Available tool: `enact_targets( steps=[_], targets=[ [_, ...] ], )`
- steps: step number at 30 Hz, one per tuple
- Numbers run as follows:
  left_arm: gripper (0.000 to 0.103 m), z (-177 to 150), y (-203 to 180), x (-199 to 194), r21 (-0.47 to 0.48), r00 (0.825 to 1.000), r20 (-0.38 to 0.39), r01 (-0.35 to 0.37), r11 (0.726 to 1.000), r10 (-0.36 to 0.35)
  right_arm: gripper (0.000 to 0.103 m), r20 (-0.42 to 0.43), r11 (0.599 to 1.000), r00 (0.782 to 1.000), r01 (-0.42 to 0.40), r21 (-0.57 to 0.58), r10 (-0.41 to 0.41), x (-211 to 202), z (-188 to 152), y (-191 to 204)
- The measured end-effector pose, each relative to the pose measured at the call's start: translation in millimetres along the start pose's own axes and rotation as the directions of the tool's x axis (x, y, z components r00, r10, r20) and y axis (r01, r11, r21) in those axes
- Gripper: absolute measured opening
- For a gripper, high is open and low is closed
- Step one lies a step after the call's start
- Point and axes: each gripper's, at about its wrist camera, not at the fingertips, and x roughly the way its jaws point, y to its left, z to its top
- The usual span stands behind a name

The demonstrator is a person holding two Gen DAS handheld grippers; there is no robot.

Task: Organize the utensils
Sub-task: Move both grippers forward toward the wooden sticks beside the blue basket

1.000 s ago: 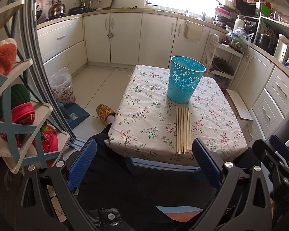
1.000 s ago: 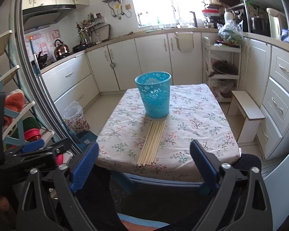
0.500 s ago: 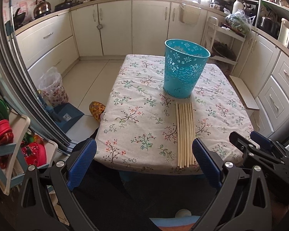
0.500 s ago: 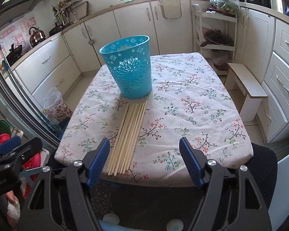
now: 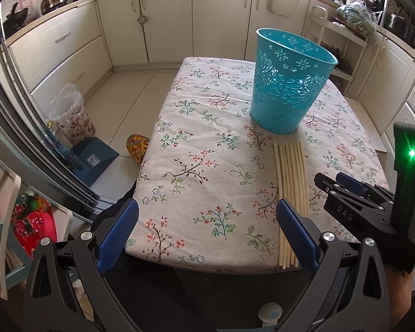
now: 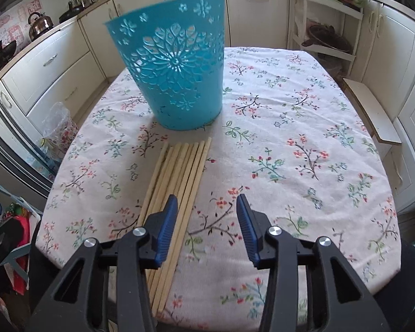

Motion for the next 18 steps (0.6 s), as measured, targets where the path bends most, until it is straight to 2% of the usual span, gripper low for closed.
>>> enact_targets(
  steps=[7,14,18],
  targets=[
    [0.096,14,-10,26,0.018,1.0,-0.016,0.004,1.0,-0.004,0.037,-0.038,1.0,0.999,0.012,-0.001,-0.012,32,11,-1],
    [0.096,24,-30,56,0.041,0.998,-0.057,0.031,0.999,-0.029,0.036,-0.014,0.999,1.0,0.014,-0.048,-0.015,39,15,-2],
    [0.095,31,-46,79,0.062,0.996,-0.079,0.046,0.997,-0.041,0.024,-0.011,0.991,1.0,0.011,-0.136,-0.013,40,15,-4]
  ],
)
